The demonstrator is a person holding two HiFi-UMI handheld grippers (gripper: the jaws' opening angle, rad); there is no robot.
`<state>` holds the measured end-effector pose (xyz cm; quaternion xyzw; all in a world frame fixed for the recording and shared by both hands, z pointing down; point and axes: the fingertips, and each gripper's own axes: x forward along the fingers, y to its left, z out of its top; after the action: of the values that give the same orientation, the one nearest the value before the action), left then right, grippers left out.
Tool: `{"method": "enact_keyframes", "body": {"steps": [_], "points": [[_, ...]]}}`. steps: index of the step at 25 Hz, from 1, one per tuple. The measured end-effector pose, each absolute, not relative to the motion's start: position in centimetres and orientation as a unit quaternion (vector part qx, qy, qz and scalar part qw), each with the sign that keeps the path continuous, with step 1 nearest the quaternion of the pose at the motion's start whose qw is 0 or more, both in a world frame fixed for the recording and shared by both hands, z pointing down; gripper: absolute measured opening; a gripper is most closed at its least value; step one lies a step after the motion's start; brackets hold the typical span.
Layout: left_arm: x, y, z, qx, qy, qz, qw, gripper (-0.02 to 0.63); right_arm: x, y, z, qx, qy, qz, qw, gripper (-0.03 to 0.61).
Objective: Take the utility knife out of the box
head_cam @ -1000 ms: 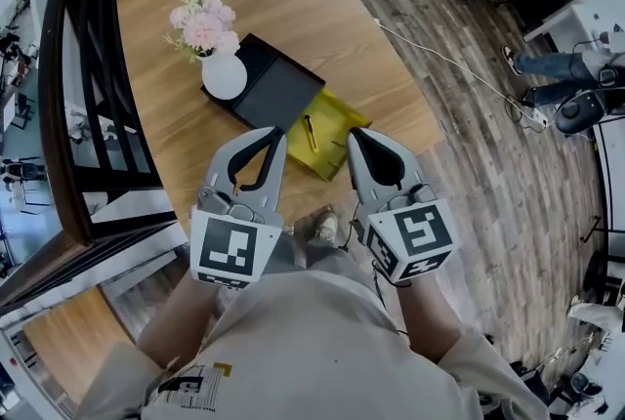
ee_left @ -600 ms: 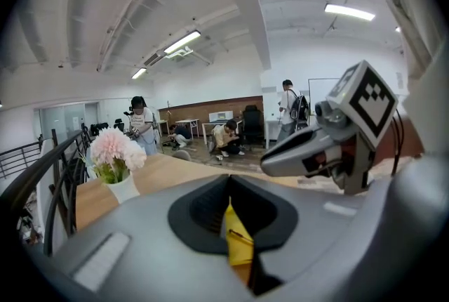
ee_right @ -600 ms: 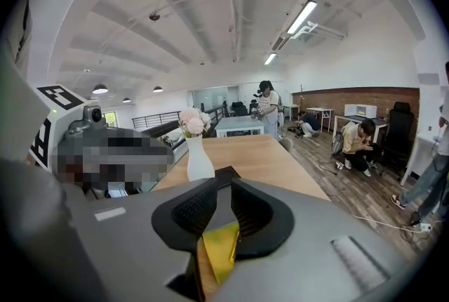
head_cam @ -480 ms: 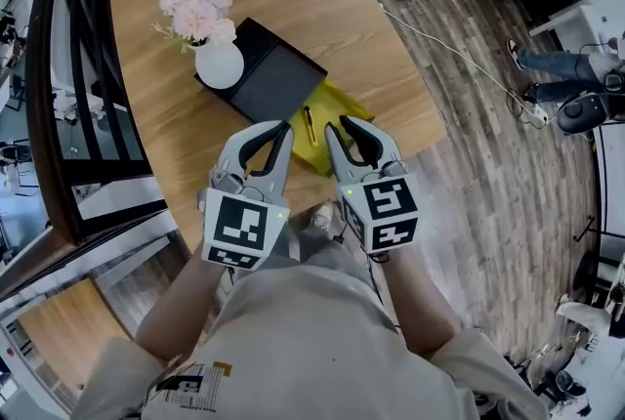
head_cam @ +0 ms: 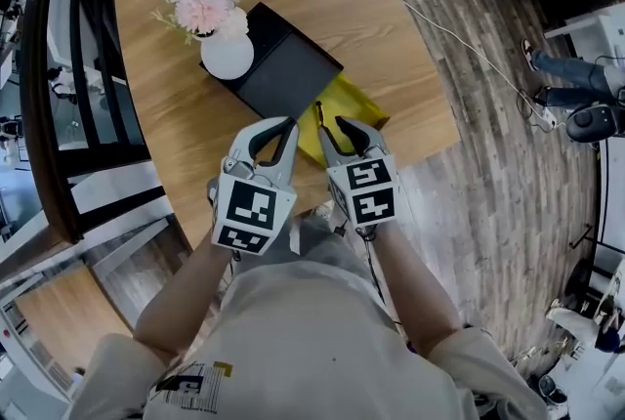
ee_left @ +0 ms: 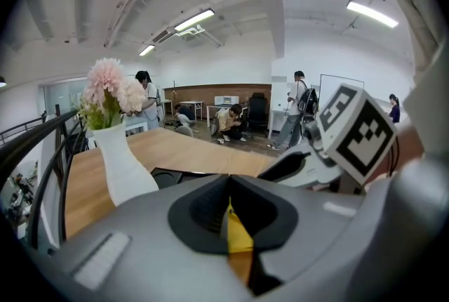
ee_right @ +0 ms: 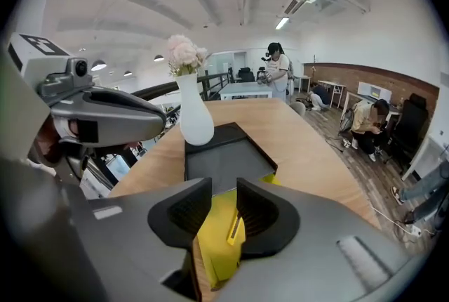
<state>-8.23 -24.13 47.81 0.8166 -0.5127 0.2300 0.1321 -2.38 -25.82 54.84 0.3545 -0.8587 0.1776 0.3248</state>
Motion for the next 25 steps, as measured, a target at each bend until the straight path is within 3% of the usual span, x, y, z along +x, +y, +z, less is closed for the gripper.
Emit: {"method": "enact_keyframes", "body": {"steps": [11, 25], "points": [[-8.7, -24.5, 53.6, 0.808, -0.495, 0.275, 0.164, 0.003, -2.9, -26.7, 64.5, 0.333, -0.818, 0.219, 0.414, 0.120], [-10.3, -24.9, 58.6, 0.795, -0.481, 0.288, 0.230, 0.003, -2.7, -27.1, 69.8, 0.313, -0.779, 0.242, 0.487, 0.117]]}}
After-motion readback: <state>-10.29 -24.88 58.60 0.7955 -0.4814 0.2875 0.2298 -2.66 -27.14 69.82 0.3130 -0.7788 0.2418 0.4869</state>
